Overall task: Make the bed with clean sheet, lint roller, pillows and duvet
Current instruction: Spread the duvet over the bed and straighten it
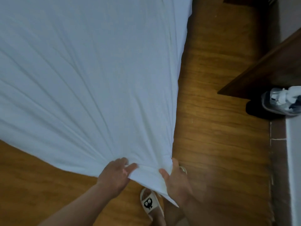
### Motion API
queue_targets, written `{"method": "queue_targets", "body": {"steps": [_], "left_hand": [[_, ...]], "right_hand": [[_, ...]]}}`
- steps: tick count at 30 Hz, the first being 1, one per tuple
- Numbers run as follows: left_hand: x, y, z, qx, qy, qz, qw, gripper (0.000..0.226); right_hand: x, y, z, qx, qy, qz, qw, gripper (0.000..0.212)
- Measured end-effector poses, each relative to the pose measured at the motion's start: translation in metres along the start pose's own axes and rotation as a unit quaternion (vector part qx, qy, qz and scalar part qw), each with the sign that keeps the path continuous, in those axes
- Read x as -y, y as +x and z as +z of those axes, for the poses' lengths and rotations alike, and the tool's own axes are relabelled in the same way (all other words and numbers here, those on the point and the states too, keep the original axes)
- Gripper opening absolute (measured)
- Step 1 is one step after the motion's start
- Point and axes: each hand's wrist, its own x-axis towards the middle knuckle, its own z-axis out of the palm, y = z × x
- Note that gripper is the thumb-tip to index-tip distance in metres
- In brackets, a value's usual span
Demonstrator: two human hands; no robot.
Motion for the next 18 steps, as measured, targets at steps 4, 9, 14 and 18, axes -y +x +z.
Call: {"method": "queue_targets", "body": {"steps": [4,9,14,18], "left_hand": [[-0.005,0.002,-0.018,0.081,-0.063,-0.078,0.992,0.068],[-0.030,-0.013,-0.077,0.061,-0.294,-0.182,0.936,0.077],[-0.052,-0.029,-0.151,0.033,-0.397,-0.263,0.879,0.053],[-0.084,-0.005,-0.204,0.019,-0.486,-0.334,0.808,0.046]], "right_hand": [[0.010,0.014,-0.026,0.053,-0.048,-0.005,0.997,0.061],[0.029,-0.011,-0.138,0.029,-0.143,-0.049,0.988,0.049],[0.017,-0.039,-0.298,0.035,-0.272,-0.071,0.959,0.039],[0.013,-0.020,-0.398,0.022,-0.234,-0.026,0.972,0.048]]}}
